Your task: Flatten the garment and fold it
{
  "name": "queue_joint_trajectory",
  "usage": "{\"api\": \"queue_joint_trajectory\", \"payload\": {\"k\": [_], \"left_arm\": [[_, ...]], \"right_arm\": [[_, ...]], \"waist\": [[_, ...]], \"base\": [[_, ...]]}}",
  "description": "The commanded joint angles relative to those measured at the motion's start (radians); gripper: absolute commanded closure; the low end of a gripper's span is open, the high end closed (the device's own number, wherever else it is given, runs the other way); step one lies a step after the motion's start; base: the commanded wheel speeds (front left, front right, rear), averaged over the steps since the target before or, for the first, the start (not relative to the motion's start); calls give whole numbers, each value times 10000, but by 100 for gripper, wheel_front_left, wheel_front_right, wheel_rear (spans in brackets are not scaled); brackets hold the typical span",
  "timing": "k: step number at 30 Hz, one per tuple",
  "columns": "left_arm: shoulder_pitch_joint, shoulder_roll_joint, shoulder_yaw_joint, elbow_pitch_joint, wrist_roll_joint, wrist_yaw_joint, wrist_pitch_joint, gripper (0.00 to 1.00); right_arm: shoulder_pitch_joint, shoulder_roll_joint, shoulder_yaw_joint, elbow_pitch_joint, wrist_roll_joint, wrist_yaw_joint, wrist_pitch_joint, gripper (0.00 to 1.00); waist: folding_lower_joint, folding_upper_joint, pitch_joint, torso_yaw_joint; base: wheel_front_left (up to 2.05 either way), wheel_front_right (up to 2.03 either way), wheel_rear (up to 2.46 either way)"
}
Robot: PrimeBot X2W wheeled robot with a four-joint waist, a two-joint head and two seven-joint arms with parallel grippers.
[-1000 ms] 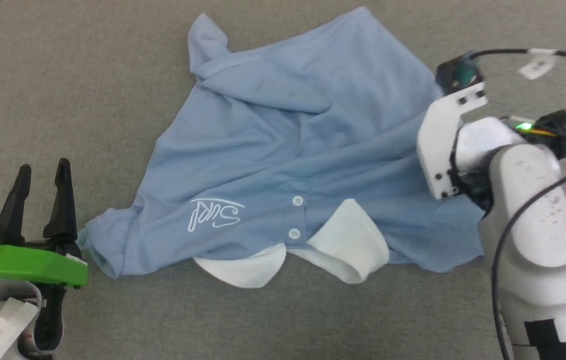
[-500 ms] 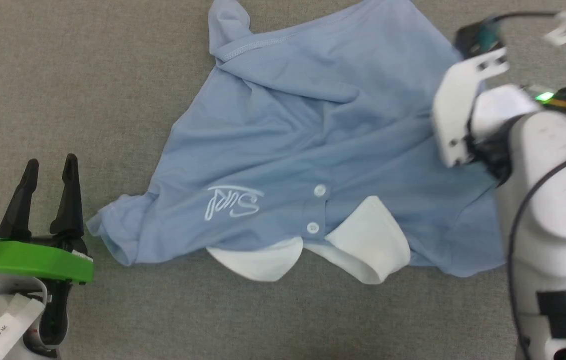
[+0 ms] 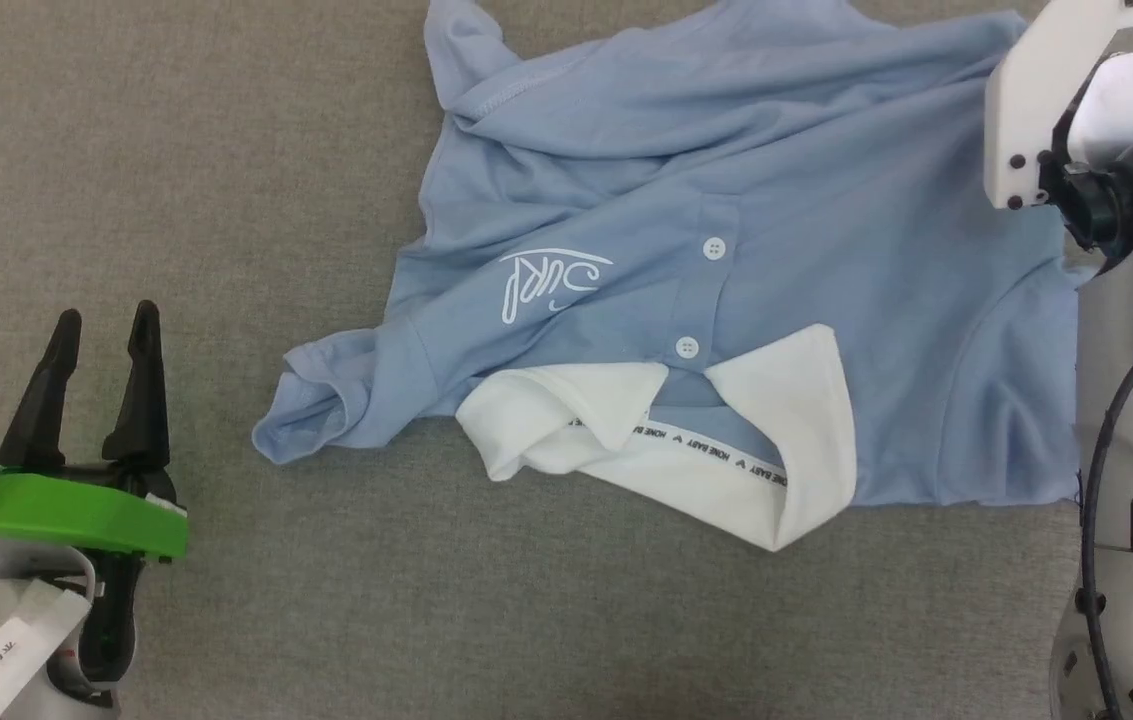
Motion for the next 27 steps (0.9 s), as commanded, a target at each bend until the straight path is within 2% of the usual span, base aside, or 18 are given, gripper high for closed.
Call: {"api": "queue_joint_trajectory", "payload": {"k": [1,9,18,23,27], "left_arm": [[-124,73,-26,18,-47,-24,-82,0],[163,70,-121,-38,53,210,37,0],[802,44,-216,-509,135,624,365,0],[1095,-1,-274,-752,154,815,507,0],[1244,-61,-352,-872,145,906,585,0]], "right_arm": [[5,-30,-45,27,179,-13,-286,0],[726,-30,104,-504,1866,-13,-2828,0],[3350,-30,474,-2138,3380,-13,-6173,0],[5068,-30,295,-2850,3808,-13,-7054,0],[6428,-30,-23,-3202,4339,-13,-7164,0]], "waist": [[-1,49,-214,-118],[-1,49,-1289,-554],[-1,49,-2277,-1140],[-1,49,-2631,-1297],[-1,49,-2813,-1327]], "base": [[0,0,0],[0,0,0],[0,0,0],[0,0,0],[0,0,0]]}}
